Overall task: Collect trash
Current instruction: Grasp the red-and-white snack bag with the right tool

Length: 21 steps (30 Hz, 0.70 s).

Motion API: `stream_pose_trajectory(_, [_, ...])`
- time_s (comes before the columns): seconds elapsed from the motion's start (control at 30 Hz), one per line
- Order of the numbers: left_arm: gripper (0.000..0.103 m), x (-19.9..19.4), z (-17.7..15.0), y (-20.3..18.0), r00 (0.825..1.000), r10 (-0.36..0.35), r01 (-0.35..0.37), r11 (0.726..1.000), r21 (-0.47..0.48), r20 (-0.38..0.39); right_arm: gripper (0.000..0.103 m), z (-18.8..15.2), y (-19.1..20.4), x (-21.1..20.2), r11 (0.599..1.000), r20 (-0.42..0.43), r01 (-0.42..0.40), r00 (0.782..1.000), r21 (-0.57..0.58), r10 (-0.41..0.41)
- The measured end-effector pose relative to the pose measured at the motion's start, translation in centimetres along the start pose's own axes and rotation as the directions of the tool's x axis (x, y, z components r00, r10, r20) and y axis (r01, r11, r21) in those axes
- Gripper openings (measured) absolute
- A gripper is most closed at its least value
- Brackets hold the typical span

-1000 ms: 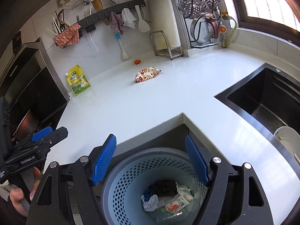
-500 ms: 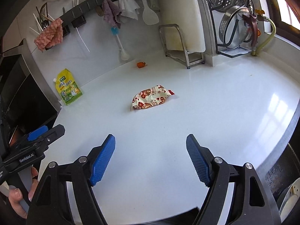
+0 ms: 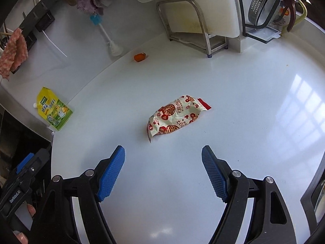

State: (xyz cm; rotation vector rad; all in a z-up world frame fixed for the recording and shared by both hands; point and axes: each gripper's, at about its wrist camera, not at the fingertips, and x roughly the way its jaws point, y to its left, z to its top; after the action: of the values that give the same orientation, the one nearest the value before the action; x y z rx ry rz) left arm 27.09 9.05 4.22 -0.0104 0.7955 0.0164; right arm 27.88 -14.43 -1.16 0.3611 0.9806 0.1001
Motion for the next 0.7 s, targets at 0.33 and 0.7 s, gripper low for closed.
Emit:
stream_pose_trajectory(0.33, [0.096, 4.2, 1.6, 3.2, 0.999, -0.015, 0.015, 1.000, -0.001, -0.037, 0.075, 1.5, 1.8, 5.6, 0.983, 0.000, 0.137, 0.990, 0.122, -0.138])
stream_pose_trajectory(0.7, [0.096, 5.9, 1.6, 5.2, 0.998, -0.017, 0.018, 1.000, 0.003, -0.068, 0.075, 2.4, 2.6, 9.5, 0.934, -0.020, 0.315, 0.948, 0.169, -0.317])
